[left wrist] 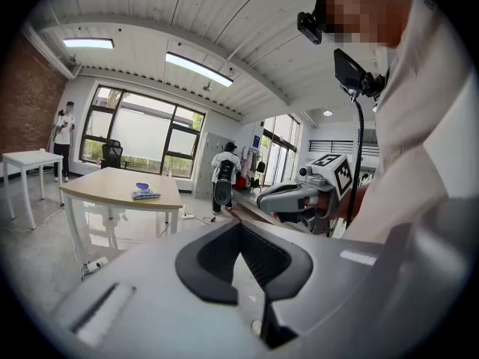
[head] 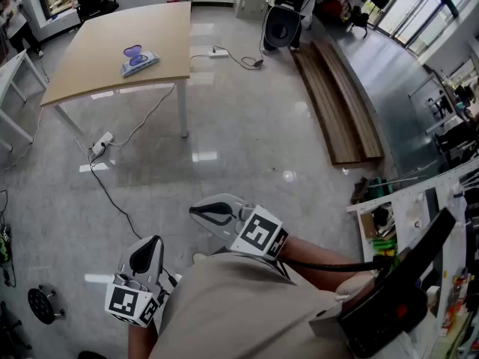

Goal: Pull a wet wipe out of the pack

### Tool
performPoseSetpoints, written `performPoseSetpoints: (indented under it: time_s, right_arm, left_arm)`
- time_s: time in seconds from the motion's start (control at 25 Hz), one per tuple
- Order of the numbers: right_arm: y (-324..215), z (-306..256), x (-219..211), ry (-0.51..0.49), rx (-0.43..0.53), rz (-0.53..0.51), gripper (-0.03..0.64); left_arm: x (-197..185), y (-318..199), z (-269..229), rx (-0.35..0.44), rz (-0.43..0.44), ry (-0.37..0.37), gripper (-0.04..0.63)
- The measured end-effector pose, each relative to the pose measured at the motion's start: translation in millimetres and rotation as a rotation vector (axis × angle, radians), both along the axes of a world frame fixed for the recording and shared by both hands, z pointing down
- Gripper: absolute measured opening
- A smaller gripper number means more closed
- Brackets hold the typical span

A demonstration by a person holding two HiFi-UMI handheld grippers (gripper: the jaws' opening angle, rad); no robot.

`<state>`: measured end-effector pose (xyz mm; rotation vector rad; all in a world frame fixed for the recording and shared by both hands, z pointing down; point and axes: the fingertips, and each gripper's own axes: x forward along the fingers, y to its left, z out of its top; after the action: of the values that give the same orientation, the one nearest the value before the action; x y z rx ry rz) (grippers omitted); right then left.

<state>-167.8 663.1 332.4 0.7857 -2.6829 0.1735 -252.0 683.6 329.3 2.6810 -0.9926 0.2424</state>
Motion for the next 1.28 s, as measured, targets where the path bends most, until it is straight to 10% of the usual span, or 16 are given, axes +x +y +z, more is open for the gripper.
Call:
performPoseSetpoints:
  time_s: [0.68,1.28]
  right_arm:
    - [-59.8,26.6,6.6,-0.009,-0.053,-0.011,0.0]
    - [-314.4,3.5,57.3,-0.064,0.026,-0.224,0.0]
  left_arm:
    - [-17.3,-65.9,38.2,-0.039,-0.059,-0.008,0.003]
    - [62.9,-325.0,8.5,-0.022,-0.166,-0.093,0.003]
